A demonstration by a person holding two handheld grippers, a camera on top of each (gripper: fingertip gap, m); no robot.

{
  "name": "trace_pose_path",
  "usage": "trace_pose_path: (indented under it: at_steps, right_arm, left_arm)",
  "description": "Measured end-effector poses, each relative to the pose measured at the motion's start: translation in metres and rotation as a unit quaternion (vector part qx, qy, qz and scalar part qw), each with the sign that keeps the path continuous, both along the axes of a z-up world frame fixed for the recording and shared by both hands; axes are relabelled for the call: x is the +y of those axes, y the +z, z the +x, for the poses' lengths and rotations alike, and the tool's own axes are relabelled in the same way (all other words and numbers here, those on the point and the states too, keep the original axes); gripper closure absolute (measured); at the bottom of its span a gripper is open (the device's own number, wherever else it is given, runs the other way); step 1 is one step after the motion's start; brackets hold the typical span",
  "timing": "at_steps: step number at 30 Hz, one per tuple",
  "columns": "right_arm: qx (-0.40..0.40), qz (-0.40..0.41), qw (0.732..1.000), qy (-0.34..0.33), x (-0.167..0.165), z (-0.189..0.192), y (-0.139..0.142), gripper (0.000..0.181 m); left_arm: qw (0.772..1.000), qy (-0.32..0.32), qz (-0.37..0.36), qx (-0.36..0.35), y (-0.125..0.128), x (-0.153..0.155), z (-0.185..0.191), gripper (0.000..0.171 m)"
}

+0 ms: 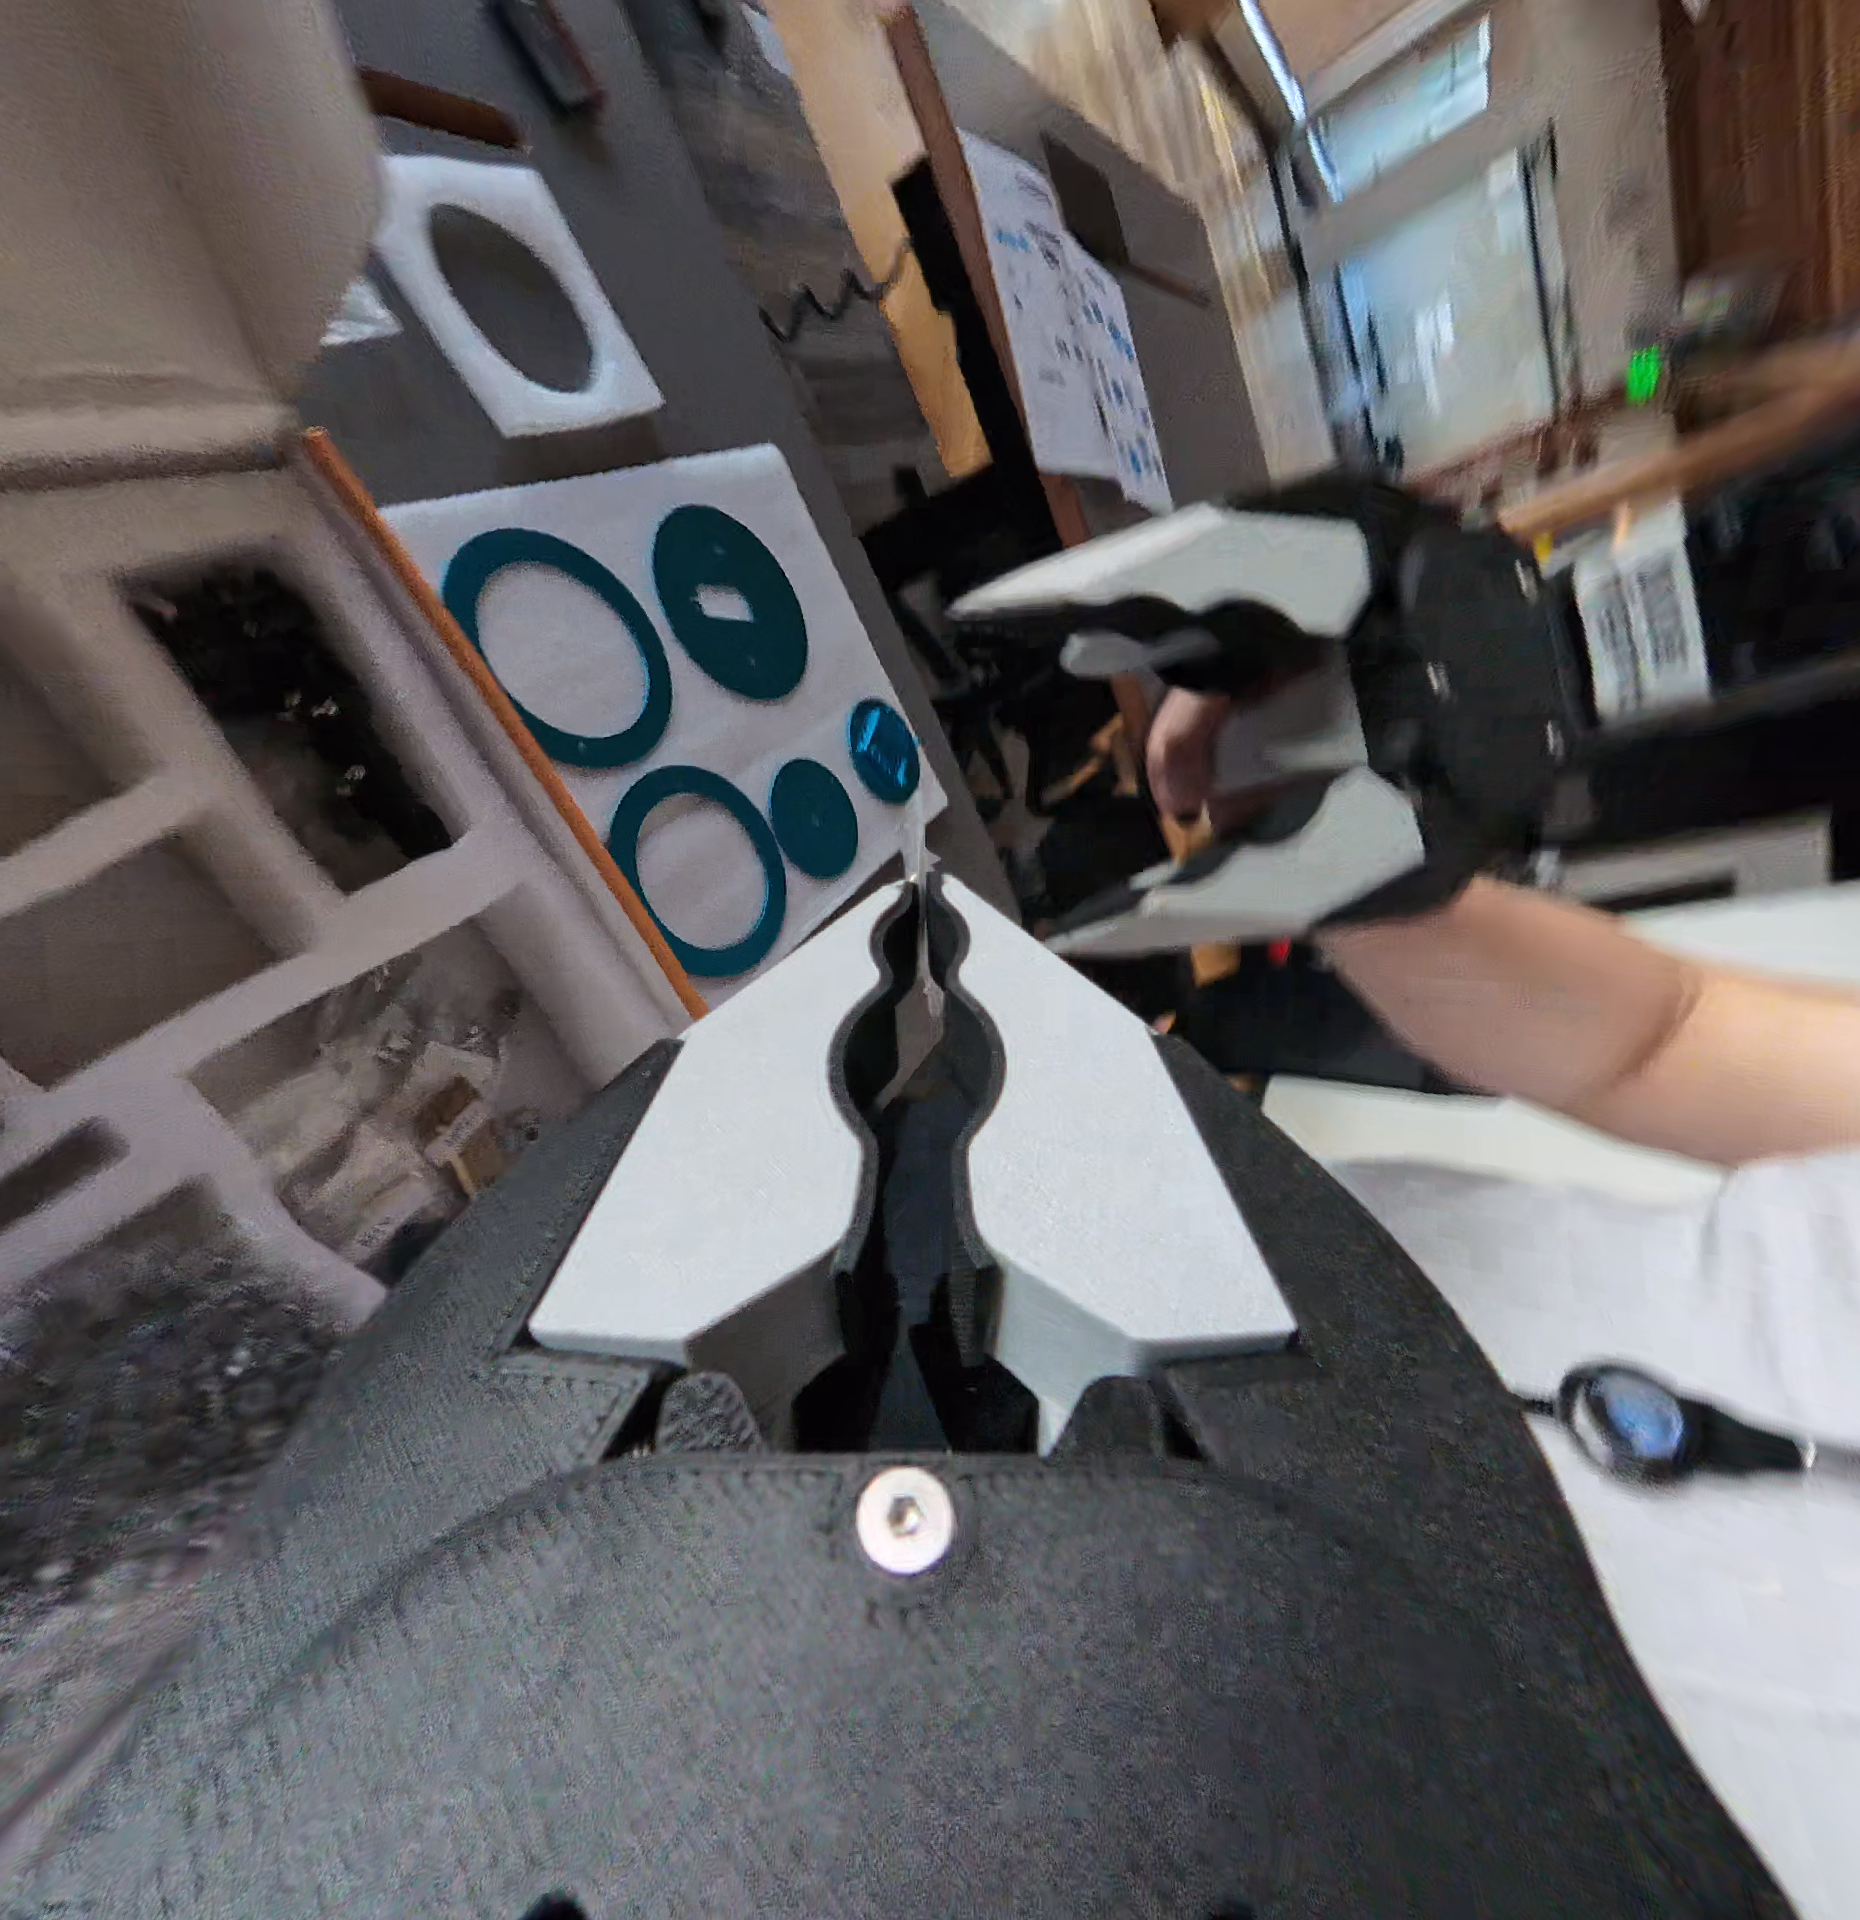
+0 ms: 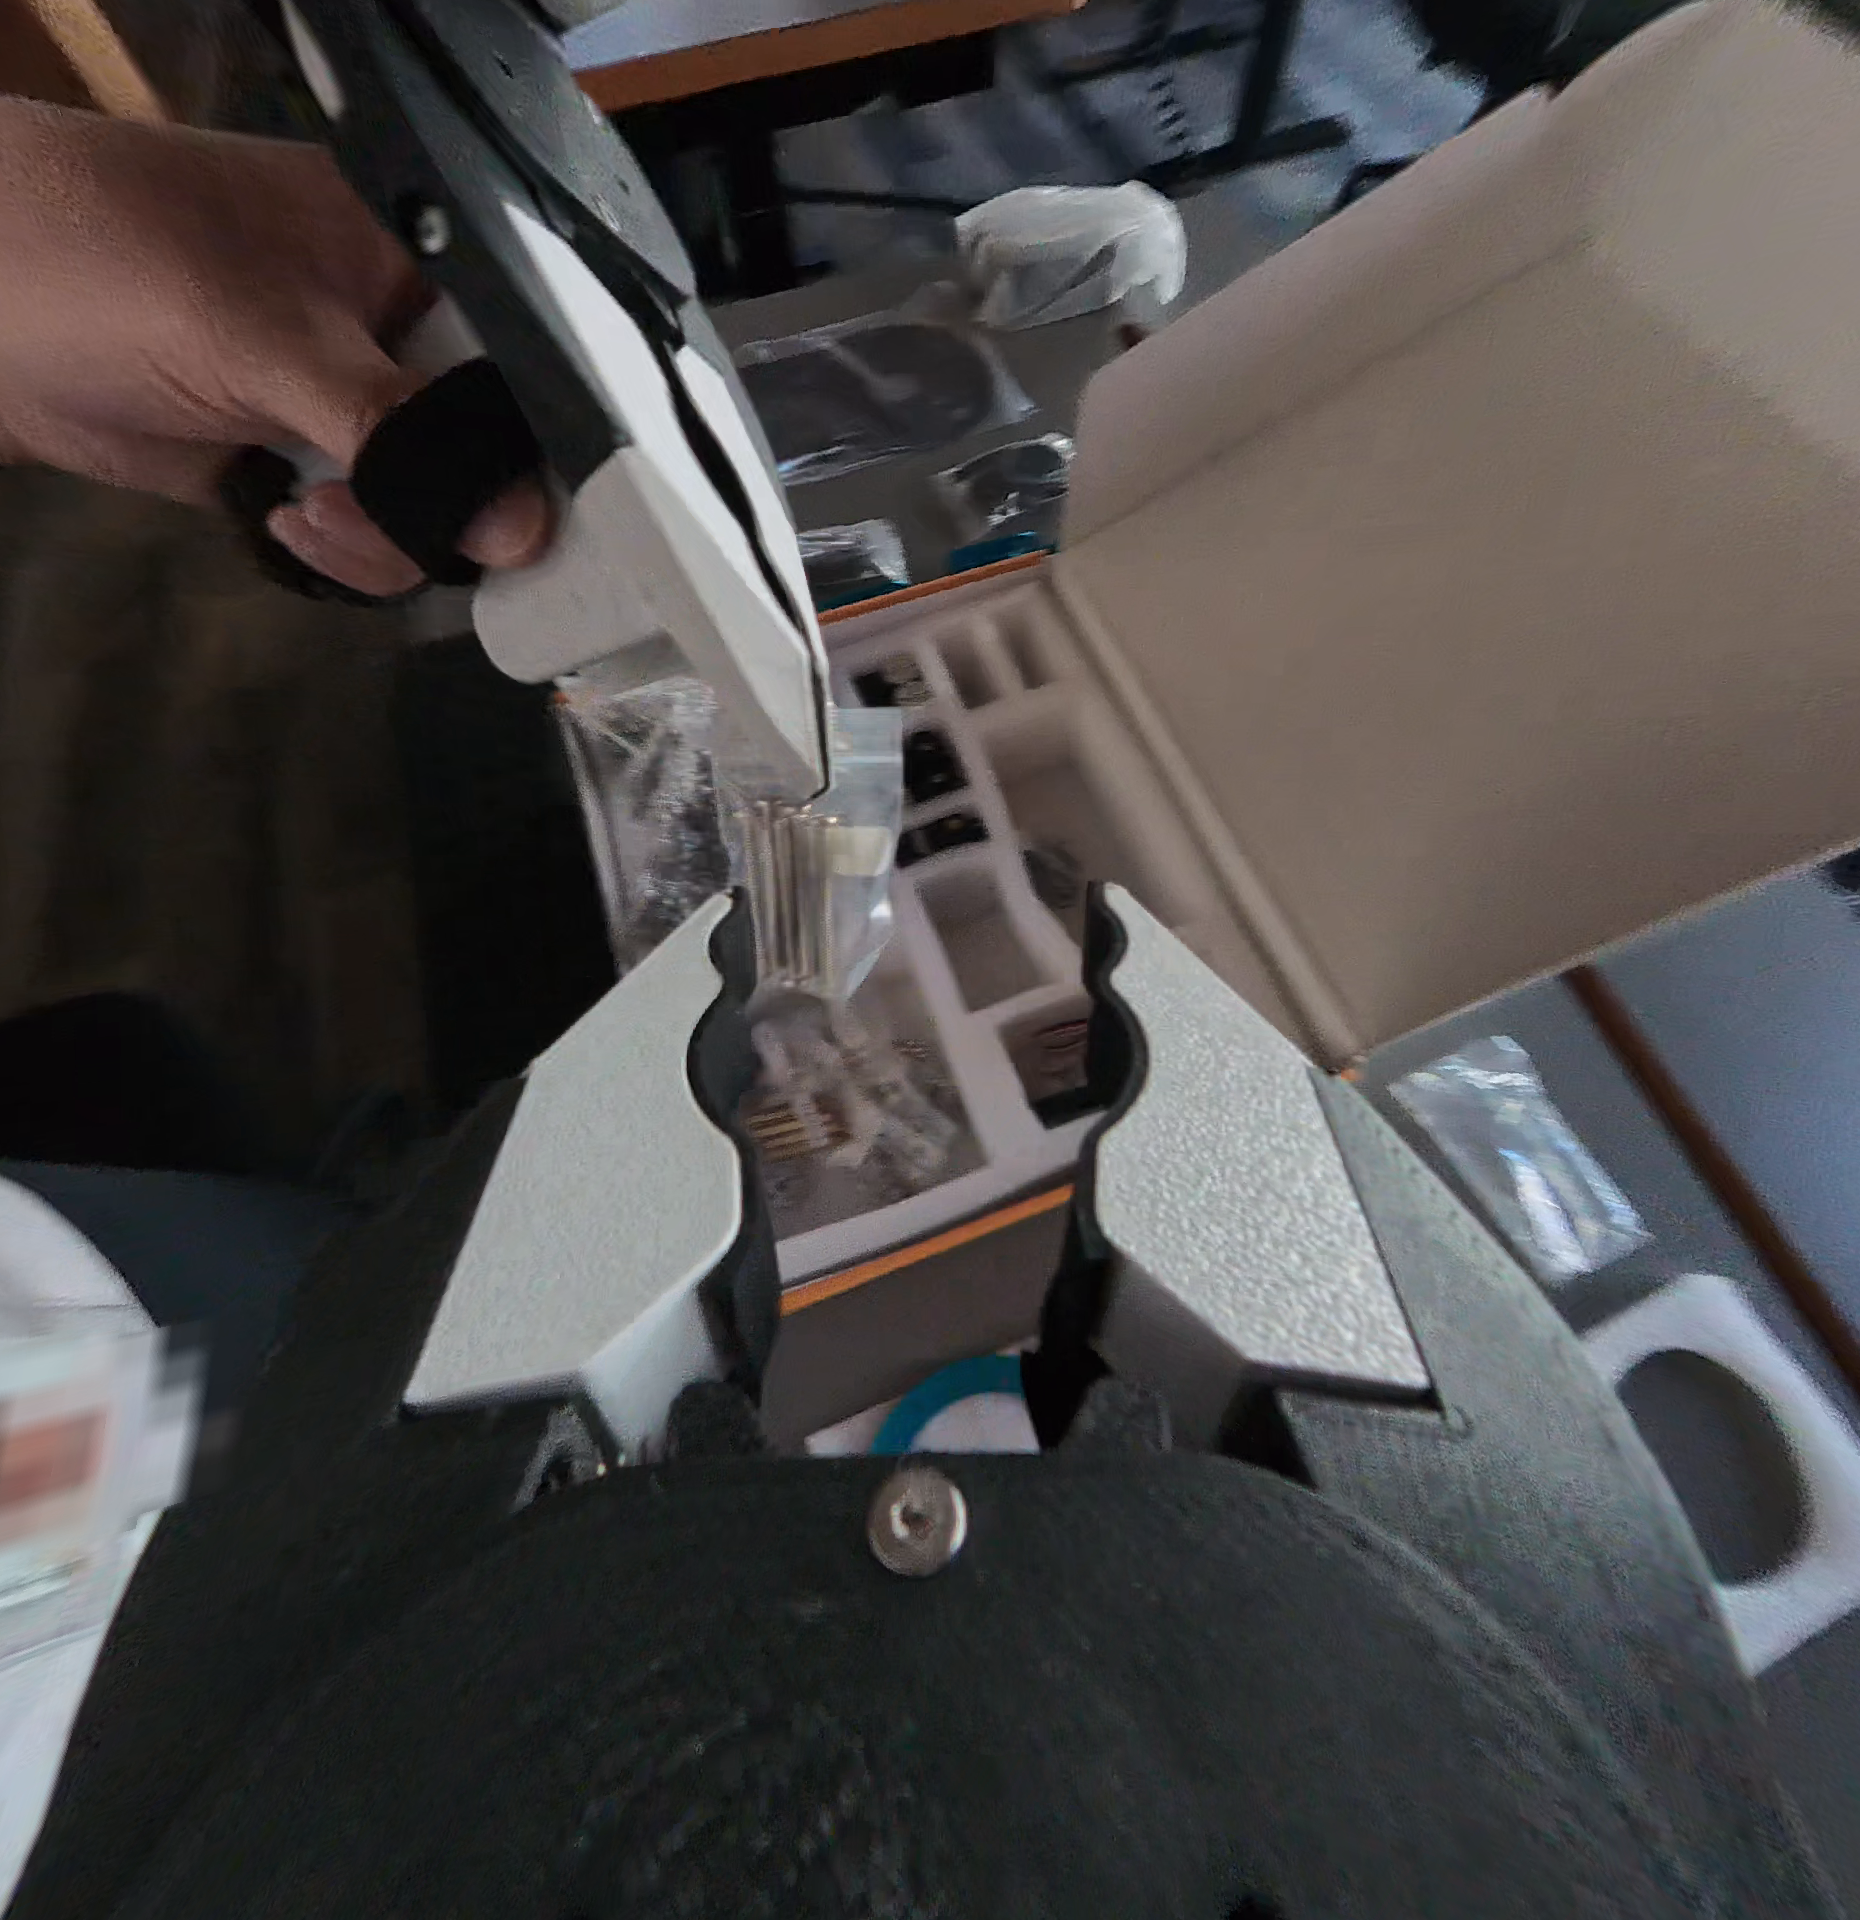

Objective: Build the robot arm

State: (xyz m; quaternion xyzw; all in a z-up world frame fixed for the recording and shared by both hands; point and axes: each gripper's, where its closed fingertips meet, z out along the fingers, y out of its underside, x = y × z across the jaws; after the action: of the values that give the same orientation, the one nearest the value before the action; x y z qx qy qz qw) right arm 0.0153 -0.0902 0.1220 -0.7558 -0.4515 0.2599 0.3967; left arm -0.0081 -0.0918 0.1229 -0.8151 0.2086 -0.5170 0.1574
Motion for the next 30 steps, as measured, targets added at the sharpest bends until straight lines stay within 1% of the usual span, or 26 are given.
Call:
trace_pose_path:
  at_steps: [1,2,4,6,7,8,11,12,14,16,17,18,19,20,21,22,23,24,25,26,27,28,30]
  right_arm:
    - [-0.012,0.04,0.999,-0.005,-0.003,0.0,0.002,0.114]
    - [-0.025,0.083,0.996,0.0,-0.009,-0.004,0.003,0.114]
    - [-0.083,0.188,0.979,-0.016,-0.012,-0.006,-0.001,0.121]
    - [-0.144,0.275,0.95,-0.021,-0.011,-0.009,-0.009,0.129]
    - [-0.166,0.307,0.937,-0.031,-0.009,-0.011,-0.011,0.136]
    - [-0.181,0.326,0.928,-0.026,-0.009,-0.015,-0.015,0.14]
    - [-0.22,0.334,0.916,-0.032,-0.003,-0.016,-0.03,0.155]
    - [-0.217,0.329,0.918,-0.04,-0.001,-0.015,-0.031,0.158]
    - [-0.203,0.309,0.928,-0.036,-0.001,-0.016,-0.032,0.176]
    - [-0.188,0.287,0.939,-0.033,0.0,-0.018,-0.031,0.178]
    - [-0.168,0.259,0.95,-0.033,0.001,-0.017,-0.03,0.179]
    - [-0.133,0.209,0.968,-0.033,0.0,-0.018,-0.029,0.179]
    - [-0.088,0.142,0.985,-0.04,-0.002,-0.017,-0.026,0.179]
    - [-0.022,0.058,0.997,-0.049,-0.005,-0.018,-0.019,0.179]
    - [0.078,-0.048,0.995,-0.029,-0.016,-0.027,-0.004,0.179]
    - [0.184,-0.167,0.969,-0.005,-0.026,-0.033,0.015,0.178]
    - [0.27,-0.282,0.921,-0.001,-0.028,-0.033,0.031,0.18]
    - [0.338,-0.375,0.863,0.019,-0.03,-0.031,0.045,0.179]
    - [0.394,-0.441,0.805,0.045,-0.031,-0.027,0.059,0.18]
    - [0.425,-0.482,0.764,0.054,-0.028,-0.023,0.064,0.18]
    - [0.434,-0.5,0.748,0.053,-0.026,-0.02,0.062,0.18]
    - [0.432,-0.504,0.746,0.052,-0.025,-0.019,0.058,0.18]
    - [0.43,-0.51,0.743,0.059,-0.028,-0.02,0.056,0.18]
  left_arm:
    - [0.998,0.046,-0.033,-0.008,-0.005,0.007,-0.001,0.171]
    - [0.994,0.088,-0.063,-0.019,-0.01,0.012,-0.002,0.171]
    - [0.981,0.151,-0.113,-0.039,-0.018,0.017,-0.002,0.171]
    - [0.97,0.182,-0.149,-0.065,-0.022,0.016,0.001,0.171]
    - [0.966,0.189,-0.162,-0.073,-0.024,0.014,0.003,0.171]
    - [0.963,0.194,-0.172,-0.077,-0.025,0.013,0.004,0.171]
    - [0.956,0.208,-0.19,-0.087,-0.027,0.011,0.003,0.171]
    - [0.953,0.214,-0.194,-0.093,-0.026,0.012,0.001,0.171]
    - [0.946,0.224,-0.207,-0.11,-0.024,0.013,-0.001,0.171]
    - [0.939,0.232,-0.216,-0.132,-0.02,0.014,-0.003,0.171]
    - [0.935,0.234,-0.218,-0.15,-0.015,0.015,-0.003,0.159]
    - [0.931,0.23,-0.22,-0.176,-0.007,0.016,-0.004,0.136]
    - [0.931,0.215,-0.214,-0.202,0.004,0.017,-0.005,0.122]
    - [0.938,0.194,-0.194,-0.212,0.012,0.016,-0.008,0.118]
    - [0.949,0.174,-0.159,-0.209,0.017,0.015,-0.012,0.121]
    - [0.96,0.153,-0.118,-0.202,0.022,0.014,-0.016,0.121]
    - [0.967,0.126,-0.086,-0.204,0.028,0.011,-0.018,0.121]
    - [0.969,0.096,-0.07,-0.217,0.035,0.007,-0.018,0.128]
    - [0.966,0.067,-0.069,-0.242,0.045,0.002,-0.017,0.131]
    - [0.958,0.043,-0.077,-0.273,0.055,-0.002,-0.017,0.135]
    - [0.95,0.028,-0.09,-0.297,0.062,-0.003,-0.017,0.137]
    - [0.945,0.022,-0.101,-0.311,0.066,-0.003,-0.016,0.14]
    - [0.945,0.02,-0.108,-0.307,0.064,-0.002,-0.014,0.143]
